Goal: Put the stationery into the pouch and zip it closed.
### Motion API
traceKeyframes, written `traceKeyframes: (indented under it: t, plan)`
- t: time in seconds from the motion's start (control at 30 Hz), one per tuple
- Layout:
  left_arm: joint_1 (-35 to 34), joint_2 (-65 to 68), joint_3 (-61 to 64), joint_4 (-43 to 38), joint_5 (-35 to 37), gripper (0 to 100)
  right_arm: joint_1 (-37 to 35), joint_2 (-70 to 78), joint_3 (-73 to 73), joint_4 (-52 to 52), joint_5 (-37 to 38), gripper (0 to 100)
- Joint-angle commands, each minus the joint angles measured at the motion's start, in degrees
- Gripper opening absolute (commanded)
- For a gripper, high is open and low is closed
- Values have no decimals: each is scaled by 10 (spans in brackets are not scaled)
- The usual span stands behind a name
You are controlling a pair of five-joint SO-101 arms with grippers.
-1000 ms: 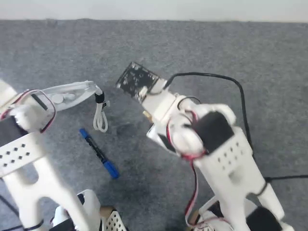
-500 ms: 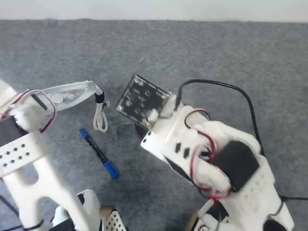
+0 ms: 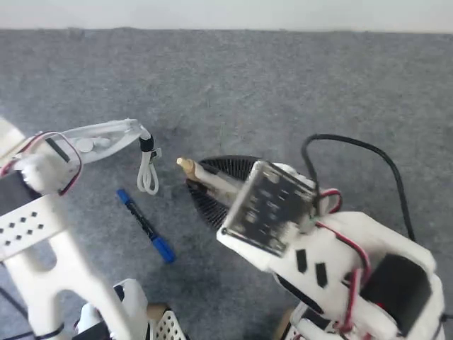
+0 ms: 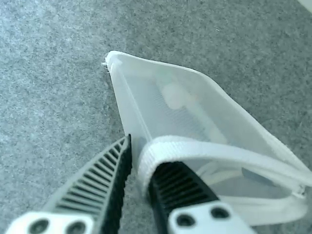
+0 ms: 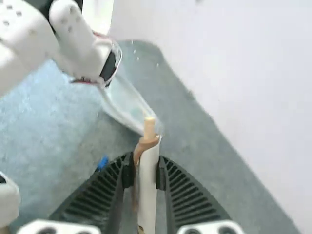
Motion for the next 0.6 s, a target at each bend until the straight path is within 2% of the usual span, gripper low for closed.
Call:
traceKeyframes:
  t: [0.0,0.27,0.57]
  plan:
    - [0,-18,-20,-2,9,13,-18,-32,-6,-51,3,7]
    - [0,-18,-19,-2,9,13,-100,-60,-6,-102,7,7]
    - [0,-18,-19,-2,9,13,-147,-58,-5,-162,7,7]
